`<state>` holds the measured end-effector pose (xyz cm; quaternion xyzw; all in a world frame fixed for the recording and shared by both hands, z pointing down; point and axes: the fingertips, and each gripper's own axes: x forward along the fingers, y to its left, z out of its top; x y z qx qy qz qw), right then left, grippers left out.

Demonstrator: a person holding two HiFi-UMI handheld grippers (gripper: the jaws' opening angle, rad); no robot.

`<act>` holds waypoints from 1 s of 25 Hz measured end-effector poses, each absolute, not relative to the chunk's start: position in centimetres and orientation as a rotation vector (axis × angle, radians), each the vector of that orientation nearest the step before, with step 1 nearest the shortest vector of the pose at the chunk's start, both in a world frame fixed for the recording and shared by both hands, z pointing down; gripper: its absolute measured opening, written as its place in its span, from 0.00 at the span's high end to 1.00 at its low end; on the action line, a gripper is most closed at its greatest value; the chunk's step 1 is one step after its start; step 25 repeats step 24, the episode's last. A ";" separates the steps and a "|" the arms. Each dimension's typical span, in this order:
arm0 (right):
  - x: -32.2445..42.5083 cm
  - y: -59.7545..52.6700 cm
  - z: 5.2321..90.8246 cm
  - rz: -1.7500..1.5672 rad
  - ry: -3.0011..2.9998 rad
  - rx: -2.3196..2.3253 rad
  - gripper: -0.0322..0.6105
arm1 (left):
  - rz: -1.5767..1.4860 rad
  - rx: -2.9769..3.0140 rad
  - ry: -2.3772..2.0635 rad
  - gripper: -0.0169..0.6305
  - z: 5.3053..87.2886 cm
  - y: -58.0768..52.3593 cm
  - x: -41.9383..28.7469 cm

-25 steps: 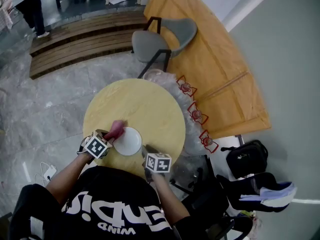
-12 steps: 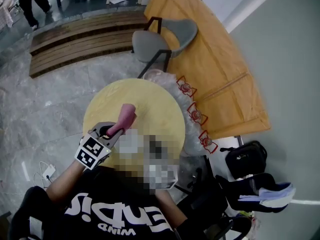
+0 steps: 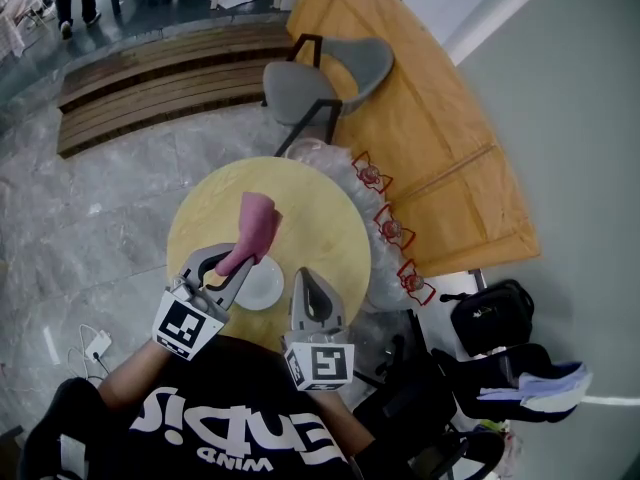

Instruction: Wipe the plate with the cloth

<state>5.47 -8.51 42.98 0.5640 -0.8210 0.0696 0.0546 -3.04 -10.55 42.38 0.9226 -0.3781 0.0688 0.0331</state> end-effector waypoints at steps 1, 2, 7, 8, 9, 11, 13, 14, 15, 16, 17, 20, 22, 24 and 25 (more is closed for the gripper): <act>5.3 -8.4 43.0 0.208 -2.494 1.712 0.92 | 0.210 2.834 -1.165 0.89 42.3 -10.5 -3.1; 5.2 -8.4 43.0 0.211 -2.499 1.708 0.92 | 0.211 2.830 -1.167 0.89 42.3 -10.6 -3.1; 4.7 -8.4 43.1 0.234 -2.512 1.688 0.92 | 0.206 2.829 -1.162 0.89 41.9 -10.8 -2.9; 4.6 -8.3 43.1 0.240 -2.513 1.688 0.92 | 0.201 2.830 -1.163 0.89 41.9 -10.8 -3.0; 4.5 -8.3 43.1 0.244 -2.516 1.686 0.92 | 0.199 2.831 -1.163 0.89 41.8 -10.7 -3.1; 4.3 -8.2 43.0 0.249 -2.523 1.683 0.92 | 0.196 2.829 -1.161 0.89 41.7 -10.6 -3.2; 4.2 -8.1 42.8 0.248 -2.528 1.681 0.92 | 0.193 2.827 -1.160 0.89 41.5 -10.6 -3.2; 4.2 -8.1 42.7 0.247 -2.529 1.678 0.92 | 0.192 2.827 -1.160 0.89 41.5 -10.5 -3.2; 4.2 -8.1 42.7 0.247 -2.530 1.677 0.92 | 0.191 2.827 -1.162 0.89 41.4 -10.5 -3.1; 4.3 -8.0 42.7 0.248 -2.530 1.677 0.92 | 0.189 2.826 -1.164 0.89 41.4 -10.5 -3.1; 4.4 -8.0 42.7 0.250 -2.530 1.679 0.92 | 0.187 2.824 -1.168 0.89 41.3 -10.5 -3.1; 4.5 -7.8 42.8 0.259 -2.531 1.684 0.92 | 0.184 2.815 -1.171 0.89 41.2 -10.4 -3.2; 4.5 -7.7 42.8 0.259 -2.530 1.680 0.92 | 0.184 2.825 -1.174 0.89 41.3 -10.4 -3.2; 4.5 -7.7 42.6 0.254 -2.530 1.673 0.92 | 0.188 2.836 -1.175 0.89 41.3 -10.4 -3.2; 4.5 -7.7 42.6 0.254 -2.530 1.673 0.92 | 0.188 2.836 -1.175 0.89 41.3 -10.4 -3.2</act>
